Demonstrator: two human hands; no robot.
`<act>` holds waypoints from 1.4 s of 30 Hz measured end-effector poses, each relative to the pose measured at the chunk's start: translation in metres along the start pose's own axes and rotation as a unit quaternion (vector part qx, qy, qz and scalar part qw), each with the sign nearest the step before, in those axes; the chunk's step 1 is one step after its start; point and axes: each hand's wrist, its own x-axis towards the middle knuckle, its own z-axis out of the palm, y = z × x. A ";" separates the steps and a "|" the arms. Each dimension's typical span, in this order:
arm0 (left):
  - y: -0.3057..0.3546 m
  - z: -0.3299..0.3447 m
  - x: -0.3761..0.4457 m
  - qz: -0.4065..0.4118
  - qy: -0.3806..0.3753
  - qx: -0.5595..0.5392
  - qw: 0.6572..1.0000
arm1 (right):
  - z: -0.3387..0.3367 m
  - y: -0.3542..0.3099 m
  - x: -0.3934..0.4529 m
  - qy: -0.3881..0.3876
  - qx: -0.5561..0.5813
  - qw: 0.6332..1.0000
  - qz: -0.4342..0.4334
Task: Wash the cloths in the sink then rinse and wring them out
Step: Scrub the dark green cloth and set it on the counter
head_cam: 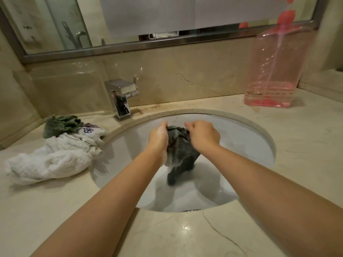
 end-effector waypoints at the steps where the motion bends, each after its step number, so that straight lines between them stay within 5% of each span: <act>1: -0.001 -0.001 0.003 0.007 -0.001 0.008 1.000 | -0.002 0.002 -0.002 -0.007 -0.008 1.000 0.006; 5: -0.001 0.000 0.001 0.125 0.008 0.028 0.992 | -0.015 0.000 -0.012 -0.098 0.071 0.988 0.100; 9: -0.005 -0.005 0.003 0.292 -0.012 0.138 0.946 | -0.023 -0.002 -0.016 -0.266 0.324 0.888 0.190; 14: -0.010 -0.017 0.008 0.322 -0.052 0.234 0.916 | -0.019 -0.001 -0.015 -0.243 0.382 0.881 0.139; 20: -0.011 -0.019 0.014 0.283 -0.124 0.228 0.923 | -0.016 0.008 -0.012 -0.339 0.420 0.835 0.106; 27: -0.004 -0.019 0.020 0.286 0.008 0.201 0.937 | -0.013 0.006 -0.010 -0.191 0.333 0.911 0.148; 30: -0.005 -0.022 0.023 0.314 0.006 0.260 0.913 | -0.011 0.003 -0.009 -0.146 0.374 0.901 0.162; 35: -0.007 -0.020 0.027 0.332 0.041 0.360 0.871 | -0.011 -0.007 -0.009 -0.069 0.518 0.835 0.173; 42: -0.006 -0.023 0.031 0.281 0.027 0.486 0.827 | -0.021 0.000 -0.009 0.068 0.495 0.852 0.155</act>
